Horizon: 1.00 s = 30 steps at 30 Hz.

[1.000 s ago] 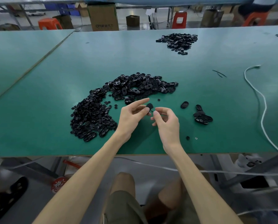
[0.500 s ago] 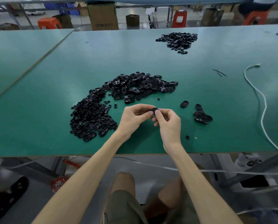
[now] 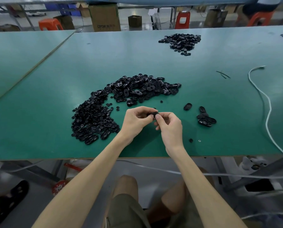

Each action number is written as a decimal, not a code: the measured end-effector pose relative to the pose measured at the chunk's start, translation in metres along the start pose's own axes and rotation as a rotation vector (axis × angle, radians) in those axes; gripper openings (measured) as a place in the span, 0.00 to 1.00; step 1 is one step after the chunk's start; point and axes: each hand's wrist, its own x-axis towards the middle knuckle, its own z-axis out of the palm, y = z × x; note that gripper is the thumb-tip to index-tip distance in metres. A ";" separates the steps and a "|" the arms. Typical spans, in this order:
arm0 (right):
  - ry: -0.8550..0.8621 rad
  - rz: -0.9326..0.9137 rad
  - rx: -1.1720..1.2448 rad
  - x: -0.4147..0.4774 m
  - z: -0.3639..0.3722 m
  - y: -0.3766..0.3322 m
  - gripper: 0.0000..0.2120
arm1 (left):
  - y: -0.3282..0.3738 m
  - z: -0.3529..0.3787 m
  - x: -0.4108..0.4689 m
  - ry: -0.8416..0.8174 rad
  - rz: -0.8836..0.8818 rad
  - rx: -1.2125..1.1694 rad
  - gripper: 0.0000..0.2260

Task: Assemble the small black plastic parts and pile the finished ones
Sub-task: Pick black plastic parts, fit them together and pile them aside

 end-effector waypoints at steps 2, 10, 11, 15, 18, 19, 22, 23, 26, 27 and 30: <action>-0.005 -0.002 -0.003 0.000 0.000 0.000 0.02 | 0.000 0.001 0.000 0.007 0.004 0.014 0.09; -0.008 -0.003 -0.013 0.001 0.000 0.000 0.02 | -0.002 0.002 0.001 0.015 0.009 0.034 0.11; -0.009 -0.003 -0.014 0.001 0.000 0.000 0.02 | -0.002 0.002 0.001 0.016 0.008 0.032 0.12; -0.014 -0.004 -0.022 0.002 0.000 -0.001 0.02 | -0.003 0.001 0.003 0.015 0.002 0.031 0.11; 0.006 -0.003 0.005 0.001 0.000 -0.001 0.02 | -0.003 -0.001 0.002 -0.013 0.001 -0.017 0.08; 0.013 -0.002 0.020 0.000 -0.001 -0.001 0.02 | -0.003 -0.002 0.002 -0.025 0.002 -0.042 0.08; 0.026 0.003 0.048 0.000 -0.001 -0.002 0.02 | -0.002 -0.002 0.001 -0.052 0.006 -0.067 0.08; 0.029 0.005 0.053 0.000 -0.001 -0.002 0.03 | -0.002 -0.002 0.002 -0.058 0.007 -0.064 0.08; 0.031 0.006 0.055 -0.001 -0.001 -0.002 0.03 | -0.002 -0.002 0.001 -0.065 0.011 -0.062 0.09; 0.030 0.006 0.053 -0.001 -0.001 -0.002 0.03 | -0.002 -0.002 0.001 -0.063 0.012 -0.062 0.09; 0.028 0.009 0.044 -0.001 -0.001 -0.002 0.03 | -0.002 -0.003 0.001 -0.054 0.014 -0.055 0.09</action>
